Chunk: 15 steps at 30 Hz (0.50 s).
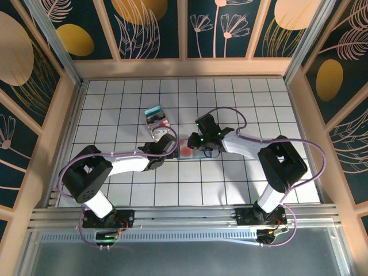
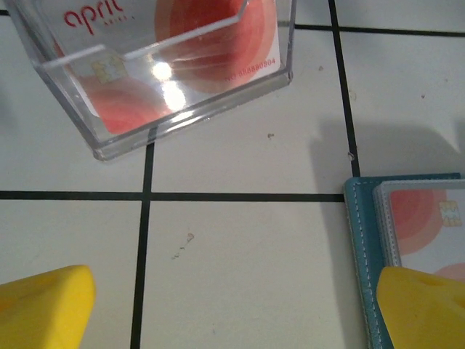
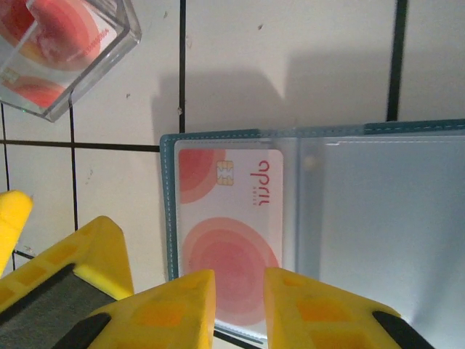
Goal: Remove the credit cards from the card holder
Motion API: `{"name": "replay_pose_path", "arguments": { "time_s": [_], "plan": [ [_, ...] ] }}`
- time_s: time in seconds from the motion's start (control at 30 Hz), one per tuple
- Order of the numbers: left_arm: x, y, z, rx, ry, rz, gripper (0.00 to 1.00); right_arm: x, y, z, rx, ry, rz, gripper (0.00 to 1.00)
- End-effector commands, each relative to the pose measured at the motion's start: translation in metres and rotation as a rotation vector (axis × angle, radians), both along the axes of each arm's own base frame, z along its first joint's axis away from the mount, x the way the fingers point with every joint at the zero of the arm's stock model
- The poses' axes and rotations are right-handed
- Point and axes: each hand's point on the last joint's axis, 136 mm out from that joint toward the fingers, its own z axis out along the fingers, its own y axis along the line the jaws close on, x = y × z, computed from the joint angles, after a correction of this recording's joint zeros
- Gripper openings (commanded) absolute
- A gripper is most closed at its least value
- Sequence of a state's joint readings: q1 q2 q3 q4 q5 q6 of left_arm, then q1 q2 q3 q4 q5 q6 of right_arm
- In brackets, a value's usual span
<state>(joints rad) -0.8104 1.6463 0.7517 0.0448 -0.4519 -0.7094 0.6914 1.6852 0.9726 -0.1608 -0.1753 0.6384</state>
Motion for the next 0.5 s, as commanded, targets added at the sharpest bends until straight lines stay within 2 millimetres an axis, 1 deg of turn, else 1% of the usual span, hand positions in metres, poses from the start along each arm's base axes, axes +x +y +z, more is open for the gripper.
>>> {"name": "replay_pose_path", "arguments": {
  "time_s": [0.0,0.13,0.23,0.33,0.37,0.47],
  "plan": [
    [0.002,-0.005,-0.005,-0.013,0.023,0.002,0.99,0.001,0.01,-0.002,-0.005,0.013,0.018,0.24],
    [0.002,-0.007,-0.01,-0.01,0.032,-0.007,0.99,0.001,0.01,-0.009,-0.018,0.028,0.021,0.24],
    [0.002,-0.006,-0.014,0.002,0.039,-0.003,0.99,0.001,0.009,-0.015,-0.031,0.04,0.019,0.24],
    [0.003,-0.006,-0.013,0.004,0.039,-0.002,0.99,0.001,0.006,-0.022,-0.052,0.049,0.012,0.24],
    [0.001,-0.005,-0.023,0.026,0.059,-0.003,0.99,0.001,0.005,-0.024,-0.06,0.052,0.008,0.24],
    [0.0,-0.004,-0.026,0.033,0.07,-0.003,0.99,0.0,0.002,-0.03,-0.08,0.059,0.0,0.25]
  ]
}}
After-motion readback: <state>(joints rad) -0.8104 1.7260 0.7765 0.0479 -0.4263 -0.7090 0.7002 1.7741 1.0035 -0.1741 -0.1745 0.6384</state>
